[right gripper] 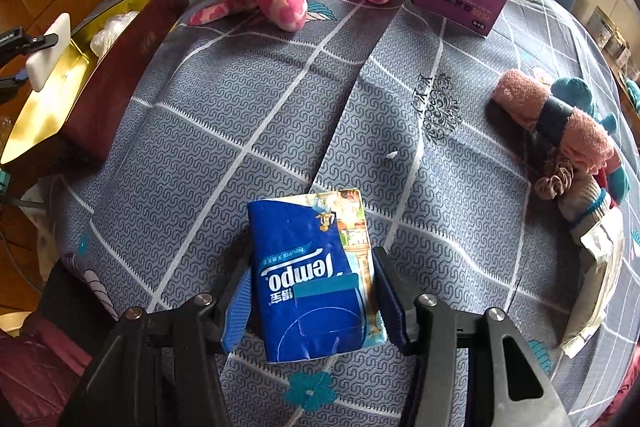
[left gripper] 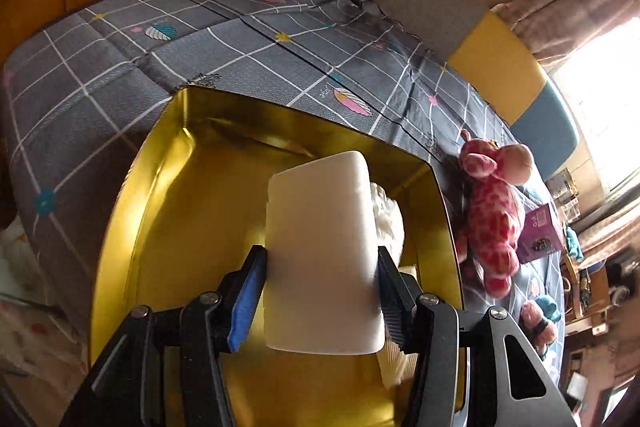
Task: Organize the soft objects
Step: 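Lift the white sponge toward the tin while the right gripper grasps the Tempo pack, then lower the white sponge into the gold tin and open the left gripper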
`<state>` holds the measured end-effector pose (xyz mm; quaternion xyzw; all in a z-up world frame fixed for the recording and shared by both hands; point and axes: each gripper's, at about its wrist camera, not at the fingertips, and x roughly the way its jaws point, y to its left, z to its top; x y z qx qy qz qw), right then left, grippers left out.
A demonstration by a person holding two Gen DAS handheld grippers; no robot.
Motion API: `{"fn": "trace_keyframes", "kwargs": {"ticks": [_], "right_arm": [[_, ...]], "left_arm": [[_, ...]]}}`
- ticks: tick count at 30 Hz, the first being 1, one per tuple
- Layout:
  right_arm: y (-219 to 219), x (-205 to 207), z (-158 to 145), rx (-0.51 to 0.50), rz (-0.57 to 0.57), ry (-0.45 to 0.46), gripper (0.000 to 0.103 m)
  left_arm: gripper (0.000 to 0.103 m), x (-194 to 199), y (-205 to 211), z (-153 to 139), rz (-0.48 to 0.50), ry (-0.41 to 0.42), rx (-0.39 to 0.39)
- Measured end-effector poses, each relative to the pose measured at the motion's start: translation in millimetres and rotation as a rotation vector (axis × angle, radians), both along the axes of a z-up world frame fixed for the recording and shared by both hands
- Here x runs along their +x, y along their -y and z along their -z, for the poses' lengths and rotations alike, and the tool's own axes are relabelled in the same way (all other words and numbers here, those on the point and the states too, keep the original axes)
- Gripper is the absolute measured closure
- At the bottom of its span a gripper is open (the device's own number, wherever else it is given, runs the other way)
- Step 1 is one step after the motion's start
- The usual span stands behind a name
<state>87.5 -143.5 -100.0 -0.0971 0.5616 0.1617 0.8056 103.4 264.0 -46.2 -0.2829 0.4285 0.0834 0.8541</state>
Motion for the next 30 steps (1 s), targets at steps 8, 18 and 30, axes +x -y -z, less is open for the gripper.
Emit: {"fn": "trace_keyframes", "kwargs": {"ticks": [8,18,30], "right_arm": [[-1,-2,-1,0.006,0.021,0.018,0.048],[1,-11,-4,0.012,0.032,0.035,0.048],[3,-13,-5,0.017,0.044,0.053,0.048]], "left_arm": [[0.046,49,0,18,0.005,-0.064,0.045],[0.022,60,2,24,-0.006,-0.065,0.102],[0.022,-13,51,-18,0.051,0.062,0.186]]}}
